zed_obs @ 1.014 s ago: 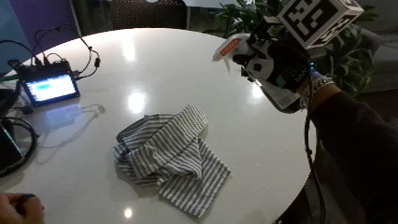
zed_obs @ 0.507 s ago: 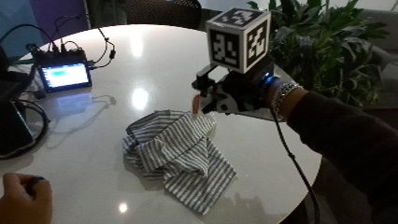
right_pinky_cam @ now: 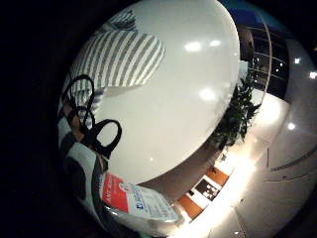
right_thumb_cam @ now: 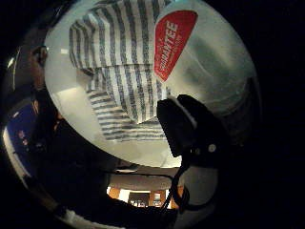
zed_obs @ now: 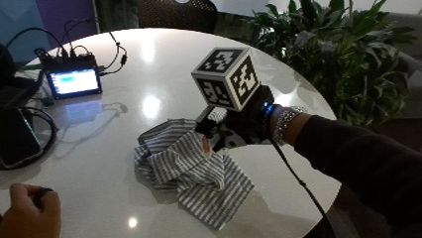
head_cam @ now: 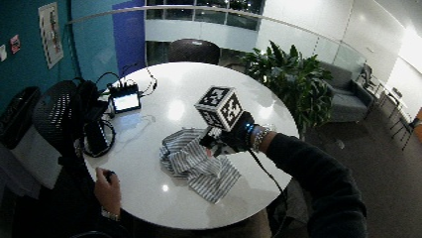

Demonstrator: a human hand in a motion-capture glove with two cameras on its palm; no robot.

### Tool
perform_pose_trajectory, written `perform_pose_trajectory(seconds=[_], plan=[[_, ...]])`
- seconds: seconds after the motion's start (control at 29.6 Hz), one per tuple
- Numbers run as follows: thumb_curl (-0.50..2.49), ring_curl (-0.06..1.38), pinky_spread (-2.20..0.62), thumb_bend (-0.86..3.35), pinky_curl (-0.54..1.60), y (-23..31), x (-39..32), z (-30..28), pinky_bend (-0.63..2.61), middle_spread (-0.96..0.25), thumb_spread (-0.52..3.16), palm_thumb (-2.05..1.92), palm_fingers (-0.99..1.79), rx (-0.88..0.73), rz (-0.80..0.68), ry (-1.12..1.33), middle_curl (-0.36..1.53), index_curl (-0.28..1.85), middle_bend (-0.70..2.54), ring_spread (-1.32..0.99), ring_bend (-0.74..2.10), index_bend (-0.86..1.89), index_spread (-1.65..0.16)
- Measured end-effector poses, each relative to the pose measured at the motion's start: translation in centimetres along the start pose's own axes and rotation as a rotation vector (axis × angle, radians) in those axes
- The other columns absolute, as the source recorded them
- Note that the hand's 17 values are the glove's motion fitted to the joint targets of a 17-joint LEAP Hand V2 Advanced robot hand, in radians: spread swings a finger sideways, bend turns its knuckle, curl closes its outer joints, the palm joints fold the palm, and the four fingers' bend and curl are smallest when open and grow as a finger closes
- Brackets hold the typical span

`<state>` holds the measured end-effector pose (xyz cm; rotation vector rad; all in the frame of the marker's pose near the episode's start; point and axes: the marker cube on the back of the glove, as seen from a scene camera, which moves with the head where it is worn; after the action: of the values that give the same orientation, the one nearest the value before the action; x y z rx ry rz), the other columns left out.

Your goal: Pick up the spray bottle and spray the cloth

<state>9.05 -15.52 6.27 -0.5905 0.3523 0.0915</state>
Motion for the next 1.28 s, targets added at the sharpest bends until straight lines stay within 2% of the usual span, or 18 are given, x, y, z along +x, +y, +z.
perform_pose_trajectory(seconds=[0.07,0.2,0.41,0.54,0.68,0.78,0.88,1.01,1.28], plan=[[0.23,0.43,-0.31,-0.01,0.38,-0.1,0.6,-2.2,0.47,-0.24,1.29,0.59,1.38,0.092,0.009,-0.075,0.48,0.41,0.58,-0.22,0.71,0.17,-0.28],[0.23,0.43,-0.31,-0.01,0.38,-0.4,1.9,-8.0,0.47,-0.24,1.29,0.59,1.38,0.381,0.006,-0.314,0.48,0.41,0.58,-0.22,0.71,0.17,-0.28],[0.23,0.43,-0.32,-0.01,0.38,-1.2,0.9,-12.7,0.48,-0.23,1.29,0.58,1.37,0.712,-0.061,-0.634,0.48,0.41,0.58,-0.22,0.71,0.16,-0.28],[0.23,0.43,-0.32,-0.01,0.39,-4.0,-1.7,-13.3,0.50,-0.23,1.29,0.58,1.37,1.002,-0.037,-0.845,0.48,0.41,0.57,-0.22,0.72,0.15,-0.28],[0.23,0.43,-0.32,-0.01,0.39,-7.0,-4.3,-11.6,0.51,-0.23,1.29,0.58,1.36,1.276,0.105,-0.944,0.48,0.41,0.57,-0.21,0.73,0.15,-0.27],[0.22,0.43,-0.32,-0.01,0.39,-8.3,-5.7,-9.9,0.50,-0.23,1.29,0.58,1.35,1.340,0.193,-1.019,0.48,0.41,0.57,-0.21,0.73,0.15,-0.27],[0.22,0.43,-0.32,-0.01,0.39,-9.8,-7.0,-7.7,0.50,-0.23,1.29,0.58,1.35,1.335,0.215,-1.098,0.48,0.40,0.57,-0.21,0.73,0.15,-0.27],[0.22,0.43,-0.32,-0.01,0.39,-10.8,-7.9,-5.3,0.50,-0.23,1.29,0.59,1.35,1.363,0.238,-1.072,0.48,0.40,0.57,-0.21,0.73,0.15,-0.27],[0.22,0.43,-0.31,-0.01,0.38,-10.9,-8.4,-5.7,0.49,-0.23,1.29,0.59,1.35,1.415,0.214,-1.042,0.48,0.40,0.57,-0.21,0.73,0.15,-0.27]])
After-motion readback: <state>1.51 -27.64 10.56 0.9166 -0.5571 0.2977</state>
